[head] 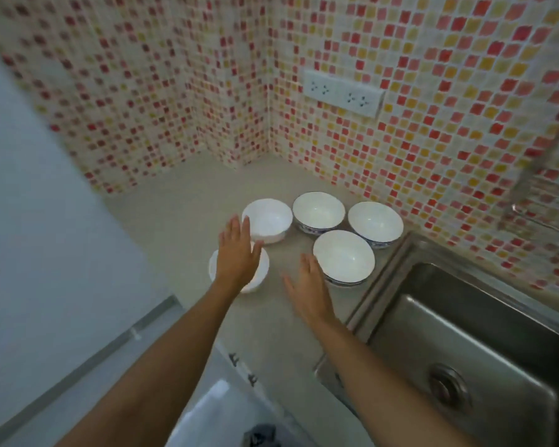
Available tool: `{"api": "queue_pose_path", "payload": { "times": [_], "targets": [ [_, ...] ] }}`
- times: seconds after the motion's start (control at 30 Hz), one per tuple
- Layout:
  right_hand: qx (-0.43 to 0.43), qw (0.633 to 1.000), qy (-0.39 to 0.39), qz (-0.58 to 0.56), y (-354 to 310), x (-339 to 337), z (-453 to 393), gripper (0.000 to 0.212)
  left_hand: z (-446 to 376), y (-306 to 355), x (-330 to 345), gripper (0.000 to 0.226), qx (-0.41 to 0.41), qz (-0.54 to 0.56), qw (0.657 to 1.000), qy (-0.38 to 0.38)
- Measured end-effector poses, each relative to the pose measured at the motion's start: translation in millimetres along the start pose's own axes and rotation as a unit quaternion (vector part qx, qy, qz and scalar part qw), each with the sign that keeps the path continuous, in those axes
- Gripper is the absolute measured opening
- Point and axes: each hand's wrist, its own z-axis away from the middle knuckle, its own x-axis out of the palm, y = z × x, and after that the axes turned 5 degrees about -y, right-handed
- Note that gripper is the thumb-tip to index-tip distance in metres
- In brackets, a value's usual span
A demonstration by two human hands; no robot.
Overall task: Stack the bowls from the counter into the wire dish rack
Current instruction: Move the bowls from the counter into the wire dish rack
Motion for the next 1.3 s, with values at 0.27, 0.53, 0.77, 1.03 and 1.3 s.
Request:
{"api": "queue_pose_path", "payload": {
  "times": [0.27, 0.53, 0.77, 1.03, 1.3],
  "targets": [
    [0.081, 0.993, -0.033, -0.076, -39.5, 60.7, -39.3, 0.061, -2.6, -76.2, 19.7, 0.05, -0.175, 0.127, 0.974, -0.062],
    [0.138, 0.98, 0.002, -0.142, -40.9, 56.1, -43.3, 0.046, 17.6, -55.5, 26.7, 0.036, -0.218, 0.26, 0.94, 0.022],
    [0.126, 0.963, 0.119, -0.205, -10.4, -11.7, -19.1, 0.037, 2.7, 12.2, 1.5, 0.029, -0.116, 0.493, 0.861, -0.039],
    [0.175, 0.927, 0.26, -0.208, 56.4, -97.5, 38.2, 0.037, -5.8, 155.4, -2.9, 0.035, -0.134, 0.625, 0.728, -0.247],
    [0.116, 0.9, 0.394, -0.147, 123.4, -213.7, 105.4, 0.037, 23.4, 278.7, -6.1, 0.043, -0.081, 0.672, 0.635, -0.372]
  ]
}}
